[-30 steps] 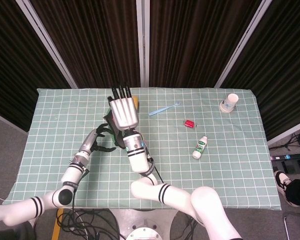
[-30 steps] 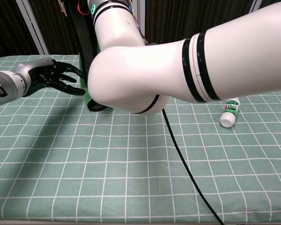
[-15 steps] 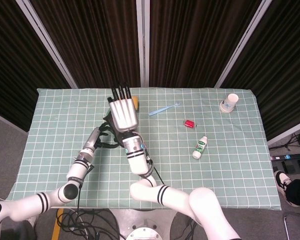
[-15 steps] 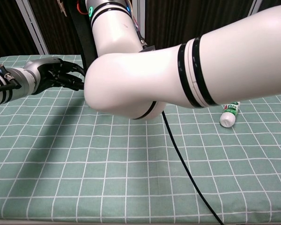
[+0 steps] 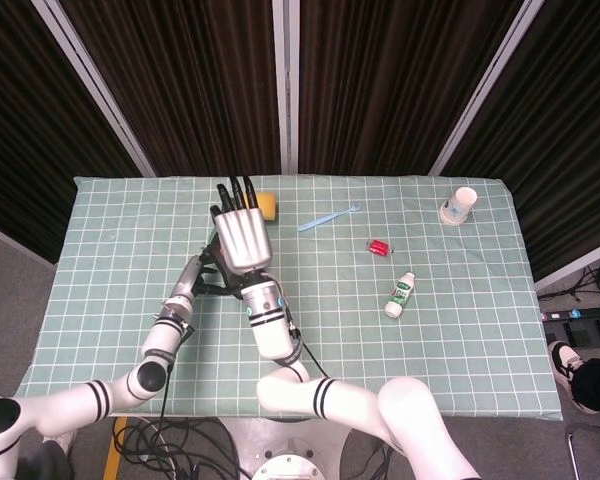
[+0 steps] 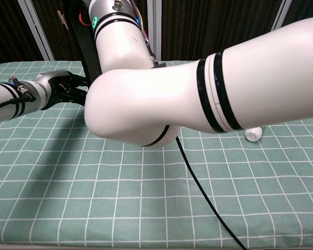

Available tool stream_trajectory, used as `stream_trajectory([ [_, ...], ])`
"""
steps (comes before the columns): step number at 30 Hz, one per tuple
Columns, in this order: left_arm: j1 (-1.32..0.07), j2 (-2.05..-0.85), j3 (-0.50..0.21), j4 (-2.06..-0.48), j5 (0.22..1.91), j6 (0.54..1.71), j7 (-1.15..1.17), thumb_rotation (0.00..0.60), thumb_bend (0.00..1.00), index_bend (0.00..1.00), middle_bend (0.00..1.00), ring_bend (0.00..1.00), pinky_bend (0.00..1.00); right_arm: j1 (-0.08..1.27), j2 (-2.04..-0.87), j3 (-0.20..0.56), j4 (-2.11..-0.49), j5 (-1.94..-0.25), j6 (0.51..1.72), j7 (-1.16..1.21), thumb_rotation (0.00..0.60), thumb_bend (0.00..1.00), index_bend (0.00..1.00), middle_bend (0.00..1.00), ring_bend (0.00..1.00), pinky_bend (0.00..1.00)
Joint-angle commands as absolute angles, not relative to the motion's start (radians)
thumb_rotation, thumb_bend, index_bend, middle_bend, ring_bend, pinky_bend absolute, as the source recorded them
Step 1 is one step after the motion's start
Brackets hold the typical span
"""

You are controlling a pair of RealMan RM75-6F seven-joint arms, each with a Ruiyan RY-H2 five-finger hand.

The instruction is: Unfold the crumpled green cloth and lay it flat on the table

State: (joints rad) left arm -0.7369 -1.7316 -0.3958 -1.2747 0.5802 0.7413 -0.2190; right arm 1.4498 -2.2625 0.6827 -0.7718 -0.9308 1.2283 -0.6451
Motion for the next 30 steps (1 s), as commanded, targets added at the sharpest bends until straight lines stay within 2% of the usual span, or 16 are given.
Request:
stream_trajectory([
  [1,-0.733,-1.740,-0.400,-1.259,0.578,0.732,-0.228,0.600,0.15,0.66,0.24,0.20,0.25,1.434,-2.253,0.677,-0.789,-0.932,1.235,-0.645,0.600,0.44,0.63,0.18,0.05,0.08],
  [13,-0.698,-1.816,-0.438,-1.213,0.700,0.811,-0.321,0.600,0.49,0.81,0.37,0.27,0.25,1.320,-2.186,0.650,-0.948,-0.928,1.256,-0.614,0.600,0.45,0.63,0.18,0.05,0.08],
  [16,-0.690,-1.824,-0.434,-1.212,0.743,0.824,-0.334,0.600,0.54,0.82,0.39,0.27,0.25,1.291,-2.159,0.633,-0.996,-0.939,1.268,-0.620,0.600,0.44,0.63,0.18,0.05,0.08],
  [24,-0.624,-1.763,-0.411,-1.270,0.916,0.883,-0.409,0.600,0.58,0.84,0.40,0.27,0.25,1.174,-2.057,0.566,-1.141,-0.974,1.292,-0.604,0.600,0.45,0.63,0.18,0.04,0.08],
  [30,-0.568,-1.631,-0.372,-1.369,1.063,0.861,-0.509,0.600,0.58,0.83,0.40,0.27,0.25,1.076,-1.968,0.514,-1.253,-0.988,1.300,-0.580,0.600,0.44,0.63,0.18,0.04,0.08],
])
